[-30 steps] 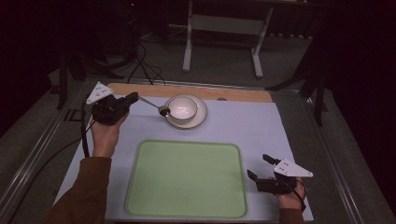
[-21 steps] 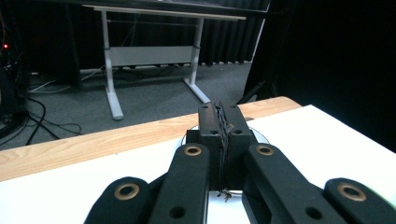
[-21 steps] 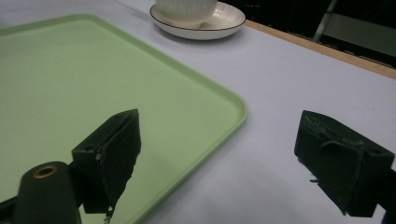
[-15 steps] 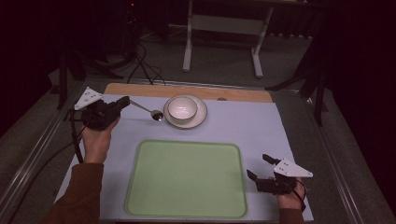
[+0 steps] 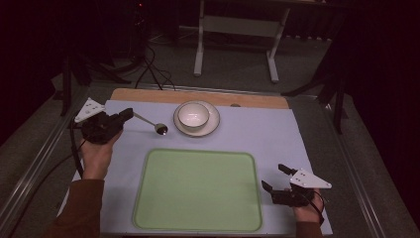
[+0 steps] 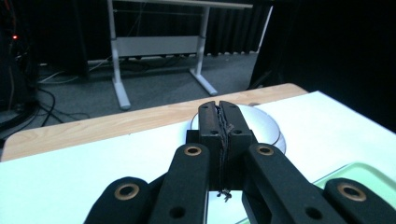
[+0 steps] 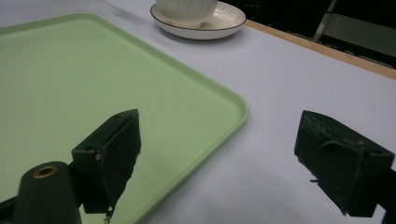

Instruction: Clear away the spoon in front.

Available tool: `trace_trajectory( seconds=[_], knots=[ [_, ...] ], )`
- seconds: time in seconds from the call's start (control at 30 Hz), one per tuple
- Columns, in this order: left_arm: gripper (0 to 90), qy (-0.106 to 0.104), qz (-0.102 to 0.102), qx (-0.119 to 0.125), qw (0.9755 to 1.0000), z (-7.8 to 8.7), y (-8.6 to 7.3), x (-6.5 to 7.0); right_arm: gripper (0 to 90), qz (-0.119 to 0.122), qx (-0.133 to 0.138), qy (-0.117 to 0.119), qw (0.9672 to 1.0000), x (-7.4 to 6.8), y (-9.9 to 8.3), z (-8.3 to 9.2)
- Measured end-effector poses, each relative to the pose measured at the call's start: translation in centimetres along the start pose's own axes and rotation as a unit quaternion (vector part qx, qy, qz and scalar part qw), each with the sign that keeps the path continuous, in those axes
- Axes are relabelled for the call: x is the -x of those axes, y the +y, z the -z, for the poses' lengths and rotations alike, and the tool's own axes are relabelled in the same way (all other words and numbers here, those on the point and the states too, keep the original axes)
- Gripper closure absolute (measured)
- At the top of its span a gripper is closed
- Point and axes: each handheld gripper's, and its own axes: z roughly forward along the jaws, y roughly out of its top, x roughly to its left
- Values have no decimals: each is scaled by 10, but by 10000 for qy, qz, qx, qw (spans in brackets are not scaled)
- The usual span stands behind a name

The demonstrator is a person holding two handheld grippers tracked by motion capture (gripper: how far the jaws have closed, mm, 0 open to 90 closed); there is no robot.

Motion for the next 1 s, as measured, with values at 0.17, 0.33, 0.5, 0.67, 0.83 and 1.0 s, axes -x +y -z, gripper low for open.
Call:
trace_trajectory(
  seconds=[0.17,0.33,0.5,0.67,0.83,1.0],
  knots=[
    [895,29,29,-70,10000,3,-4,-3,142,-2,0,-1,10000,0,0,0],
    [895,72,82,-170,9998,8,-11,-6,142,10,-11,2,10000,0,0,0],
    [895,8,153,-243,9996,14,-20,-4,141,2,-1,-8,10000,0,0,0],
    [895,7,110,-434,9990,18,-31,0,142,9,-23,4,10000,0,0,0],
    [894,56,91,-757,9971,12,-34,1,141,13,-20,-1,10000,-1,0,0],
    [892,138,135,-723,9972,1,-34,1,142,15,-25,-2,10000,-1,0,0]
  ],
)
